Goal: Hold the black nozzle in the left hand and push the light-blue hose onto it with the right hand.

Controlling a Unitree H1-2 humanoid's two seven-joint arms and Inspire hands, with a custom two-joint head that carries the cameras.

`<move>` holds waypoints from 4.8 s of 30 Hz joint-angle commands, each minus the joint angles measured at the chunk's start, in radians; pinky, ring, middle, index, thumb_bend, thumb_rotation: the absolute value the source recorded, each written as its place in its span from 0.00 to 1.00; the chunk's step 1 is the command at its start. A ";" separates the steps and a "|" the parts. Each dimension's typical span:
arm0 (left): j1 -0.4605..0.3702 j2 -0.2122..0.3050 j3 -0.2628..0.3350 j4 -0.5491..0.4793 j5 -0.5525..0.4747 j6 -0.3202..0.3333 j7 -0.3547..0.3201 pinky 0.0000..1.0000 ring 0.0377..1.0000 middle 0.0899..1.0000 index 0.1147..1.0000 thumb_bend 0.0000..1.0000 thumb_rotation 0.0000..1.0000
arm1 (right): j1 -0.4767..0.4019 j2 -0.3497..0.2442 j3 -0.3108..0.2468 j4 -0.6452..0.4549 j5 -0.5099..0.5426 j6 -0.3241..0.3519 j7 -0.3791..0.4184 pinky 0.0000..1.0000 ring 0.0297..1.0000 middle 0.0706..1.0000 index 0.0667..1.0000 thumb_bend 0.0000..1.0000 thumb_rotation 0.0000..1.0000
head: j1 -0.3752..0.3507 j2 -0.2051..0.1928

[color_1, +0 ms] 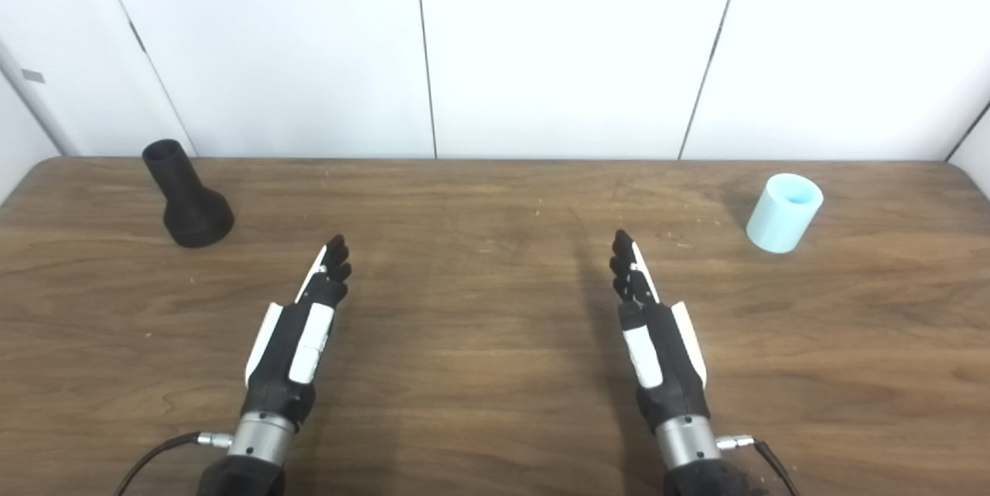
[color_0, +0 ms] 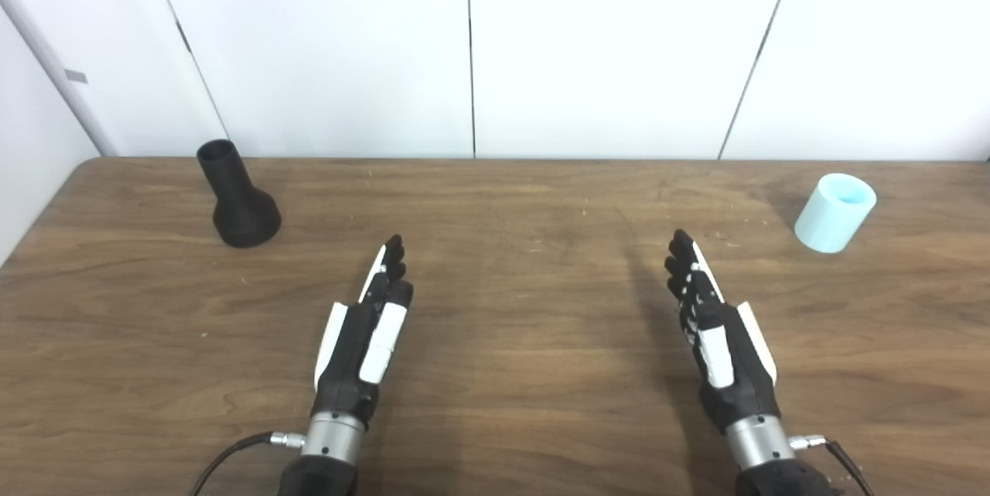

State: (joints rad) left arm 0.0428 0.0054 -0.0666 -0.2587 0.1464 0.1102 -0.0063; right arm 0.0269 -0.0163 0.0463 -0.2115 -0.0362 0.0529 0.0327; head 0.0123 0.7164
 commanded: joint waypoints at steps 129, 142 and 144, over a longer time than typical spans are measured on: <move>-0.626 0.507 0.091 0.804 0.004 0.075 -0.109 0.66 0.68 0.77 0.57 0.85 0.16 | 0.015 0.006 0.011 -0.040 -0.051 -0.054 -0.005 1.00 1.00 1.00 1.00 0.64 1.00 | 0.062 -0.019; -0.526 0.422 0.003 0.737 0.042 -0.014 -0.087 0.56 0.60 0.49 0.40 0.52 0.00 | 0.019 0.003 0.014 -0.068 -0.056 -0.016 -0.004 1.00 1.00 1.00 1.00 0.62 1.00 | 0.048 -0.007; -0.518 0.414 -0.006 0.736 0.038 -0.017 -0.098 0.59 0.62 0.49 0.40 0.52 0.00 | 0.018 0.003 0.015 -0.071 -0.058 -0.013 -0.005 1.00 1.00 1.00 1.00 0.62 1.00 | 0.044 -0.006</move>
State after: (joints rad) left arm -0.5022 0.4288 -0.0447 0.4664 0.1816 0.0724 -0.0511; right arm 0.0577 -0.0181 0.0592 -0.2408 -0.0924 0.0503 0.0315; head 0.0553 0.7087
